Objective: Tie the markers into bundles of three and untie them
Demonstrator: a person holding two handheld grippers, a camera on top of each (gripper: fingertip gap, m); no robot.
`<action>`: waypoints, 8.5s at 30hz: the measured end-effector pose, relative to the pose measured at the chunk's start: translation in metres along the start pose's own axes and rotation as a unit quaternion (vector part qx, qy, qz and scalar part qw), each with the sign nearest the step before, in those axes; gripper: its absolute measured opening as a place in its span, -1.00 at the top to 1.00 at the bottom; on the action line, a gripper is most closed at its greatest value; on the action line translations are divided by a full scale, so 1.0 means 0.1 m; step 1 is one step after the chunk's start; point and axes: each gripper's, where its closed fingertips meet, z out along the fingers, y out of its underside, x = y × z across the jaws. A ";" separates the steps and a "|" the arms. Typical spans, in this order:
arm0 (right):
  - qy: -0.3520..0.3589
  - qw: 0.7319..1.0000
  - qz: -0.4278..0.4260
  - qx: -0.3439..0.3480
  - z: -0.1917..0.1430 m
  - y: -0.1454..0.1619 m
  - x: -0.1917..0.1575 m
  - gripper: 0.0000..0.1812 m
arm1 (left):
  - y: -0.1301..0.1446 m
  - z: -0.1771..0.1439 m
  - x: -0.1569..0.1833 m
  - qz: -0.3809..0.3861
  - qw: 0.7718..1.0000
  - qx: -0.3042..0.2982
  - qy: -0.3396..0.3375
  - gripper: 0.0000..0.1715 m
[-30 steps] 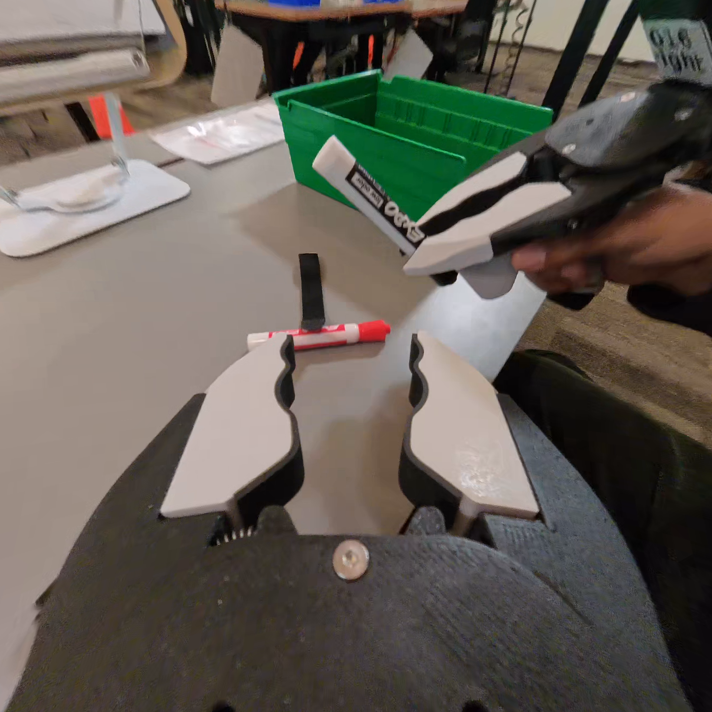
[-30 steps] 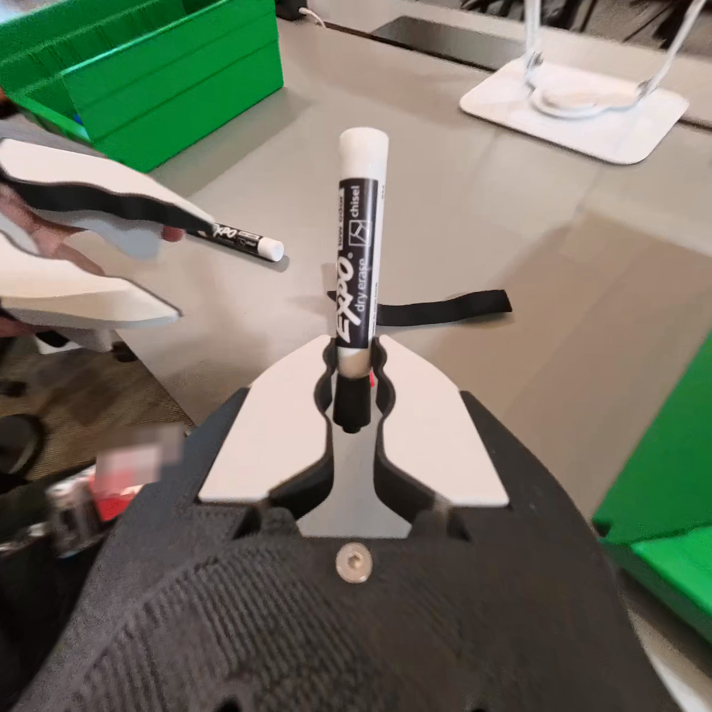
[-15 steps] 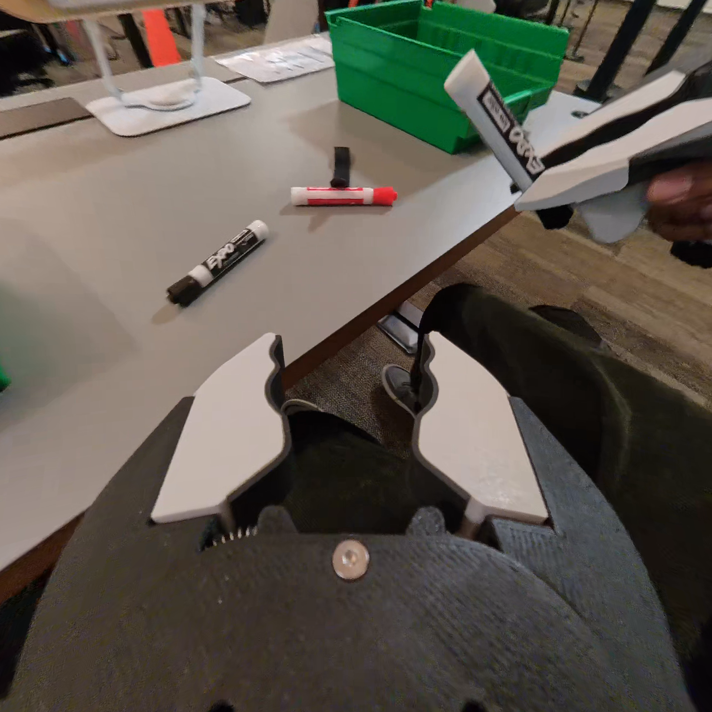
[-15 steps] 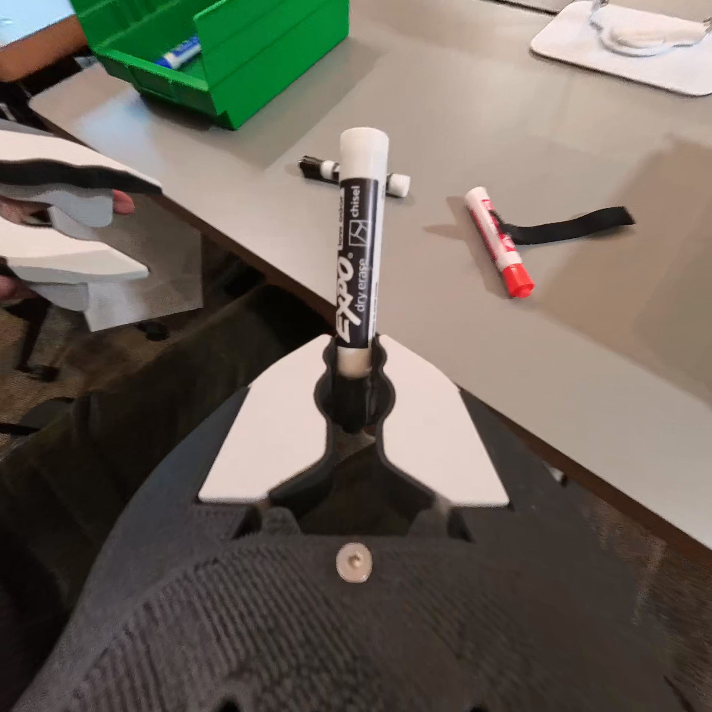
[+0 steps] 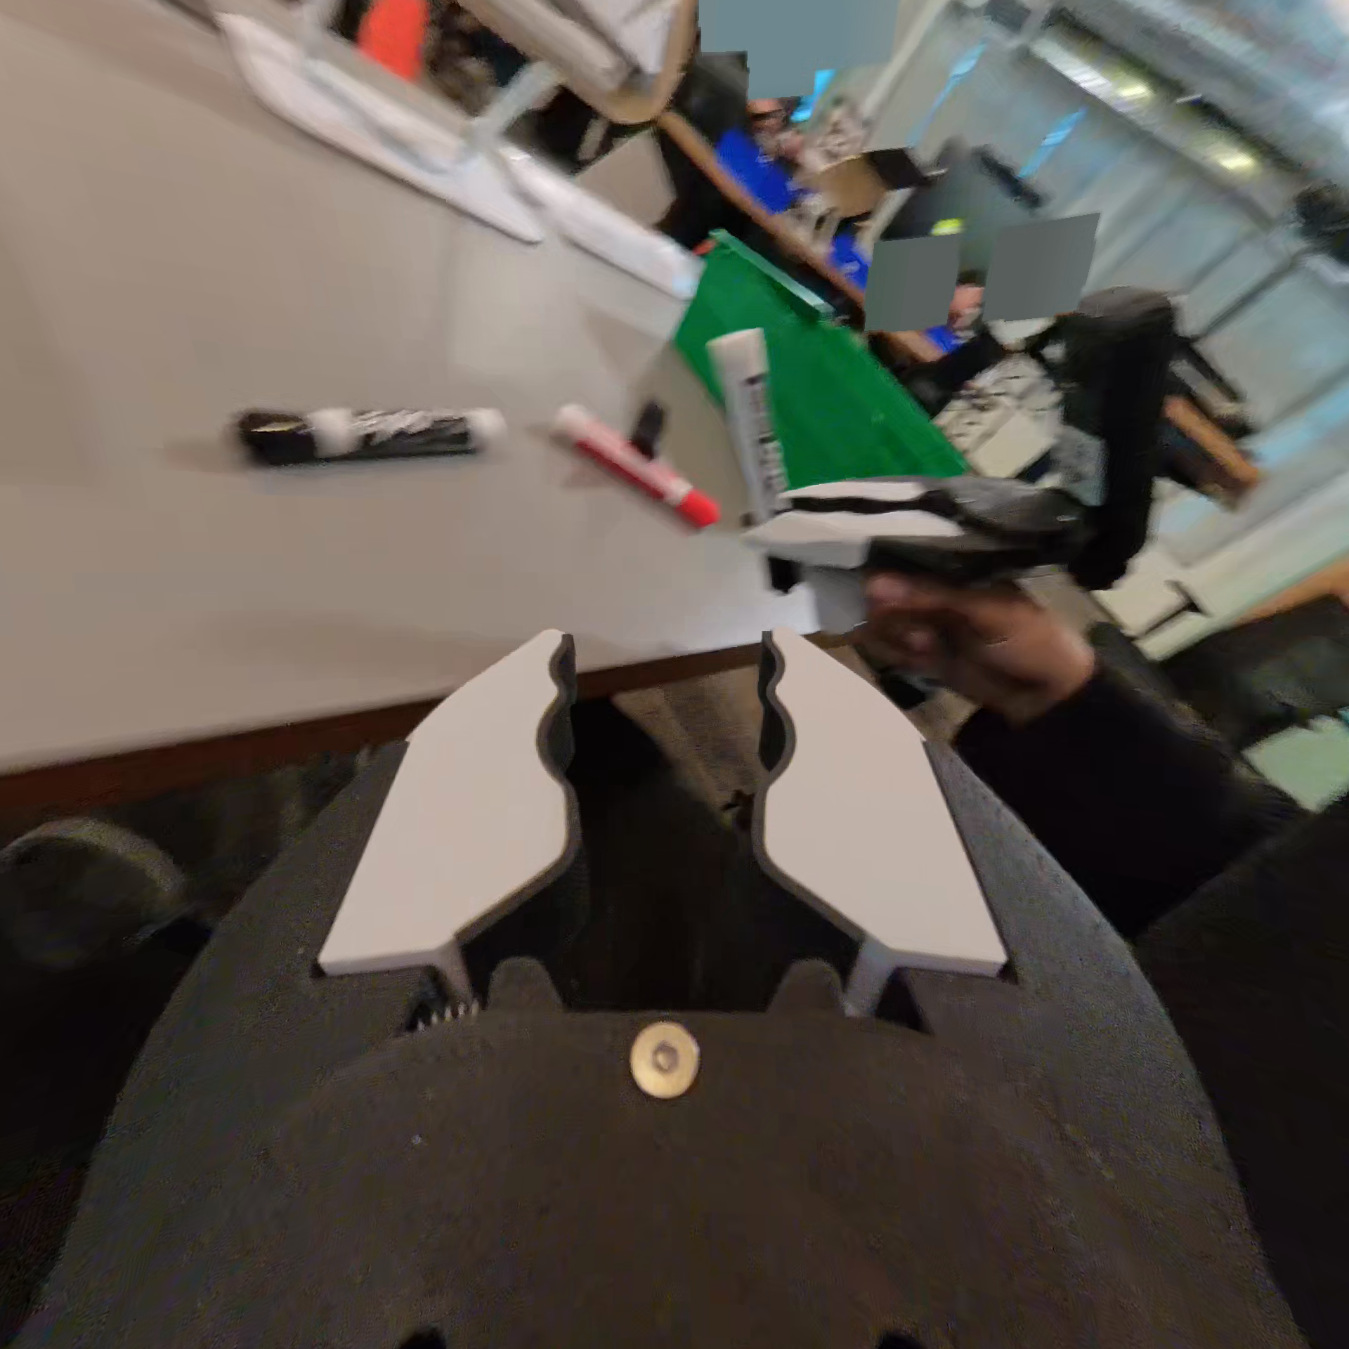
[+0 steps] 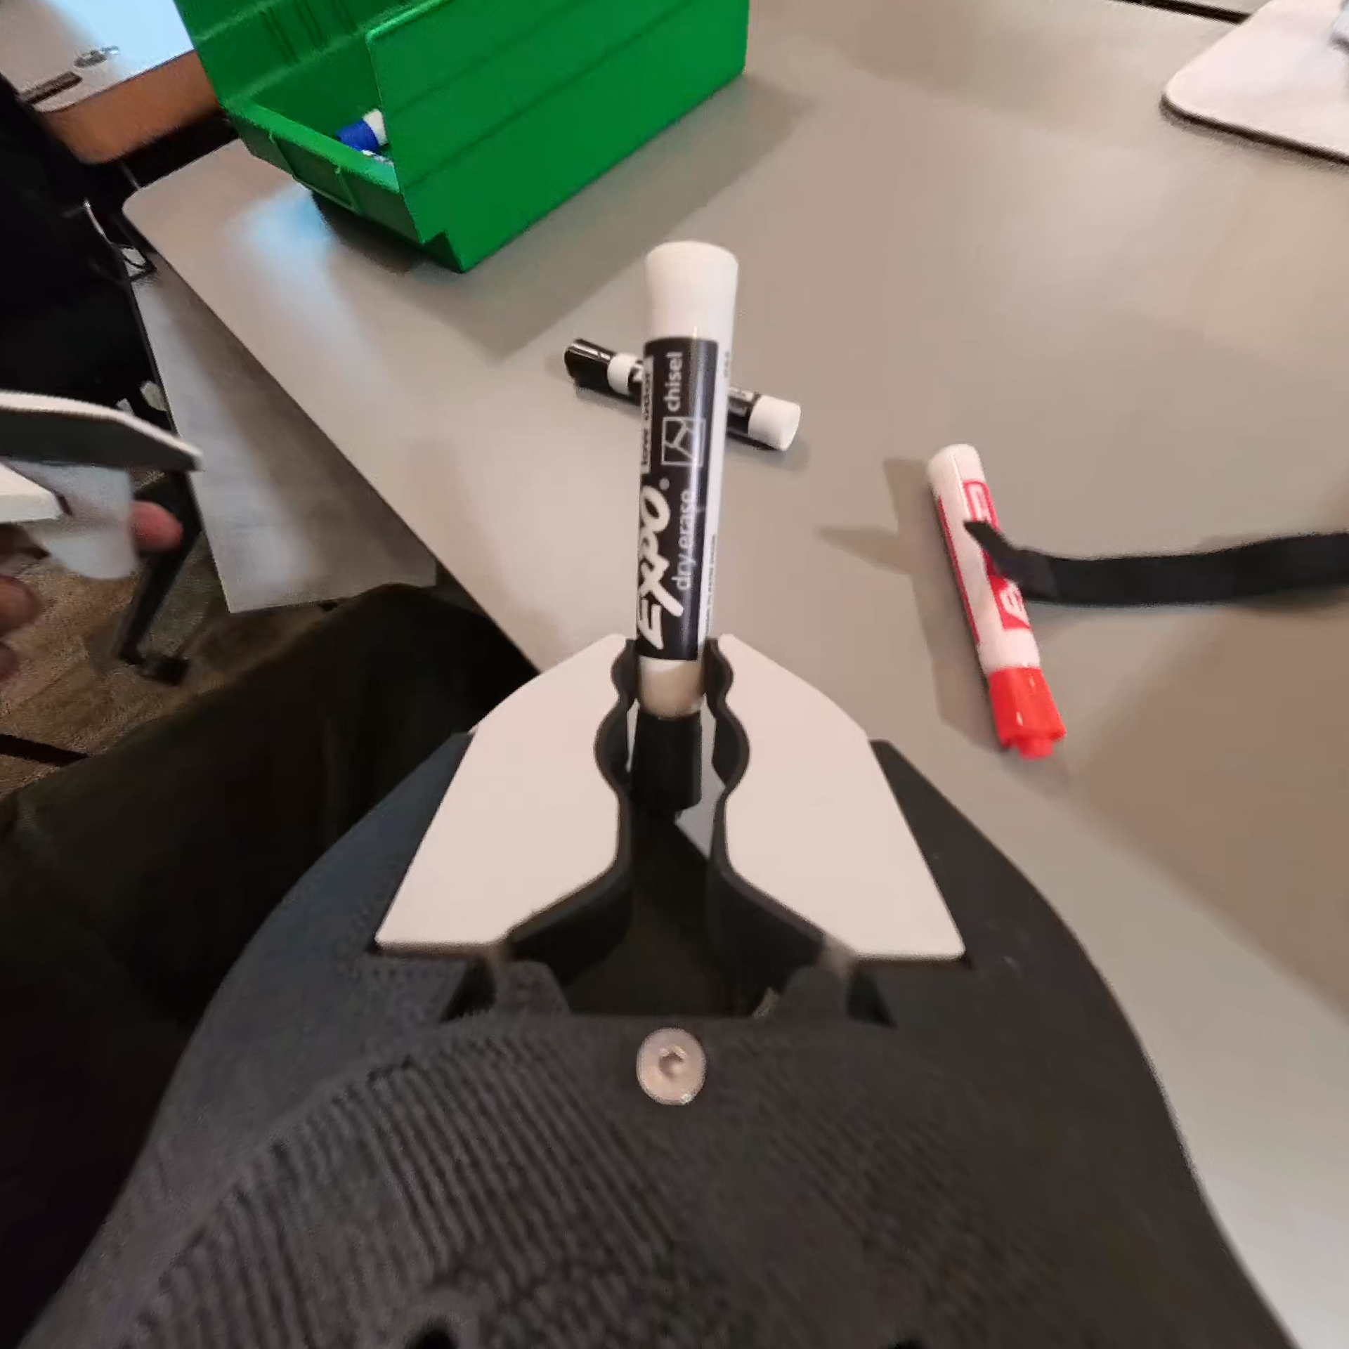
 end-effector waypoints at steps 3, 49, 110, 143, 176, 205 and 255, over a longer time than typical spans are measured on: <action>-0.050 0.999 0.002 0.002 0.15 -0.07 0.00 0.80 | 0.16 0.45 0.21 0.039 0.993 -0.081 0.080 0.41; -0.008 0.986 -0.158 -0.049 0.24 0.03 0.37 0.71 | -0.41 1.72 0.28 -0.064 0.954 -0.166 0.240 0.76; -0.088 0.969 -0.165 -0.160 0.56 -0.03 0.34 0.84 | -0.10 0.97 -1.42 0.234 0.918 -0.295 -0.124 0.71; 0.006 0.986 -0.078 -0.150 -0.26 0.49 0.56 0.84 | -0.35 2.00 -0.61 0.196 0.943 -0.267 0.038 0.75; -0.098 0.958 -0.202 -0.177 0.62 0.05 0.09 0.84 | 0.02 0.84 -1.32 0.211 0.916 -0.337 -0.050 0.75; -0.087 0.958 -0.185 -0.203 0.53 0.25 0.21 0.84 | -0.09 1.02 -1.32 0.279 0.897 -0.331 -0.090 0.75; -0.241 0.845 -0.293 -0.377 -0.08 0.71 -0.37 0.83 | 0.19 0.53 0.17 0.280 0.872 -0.265 0.303 0.77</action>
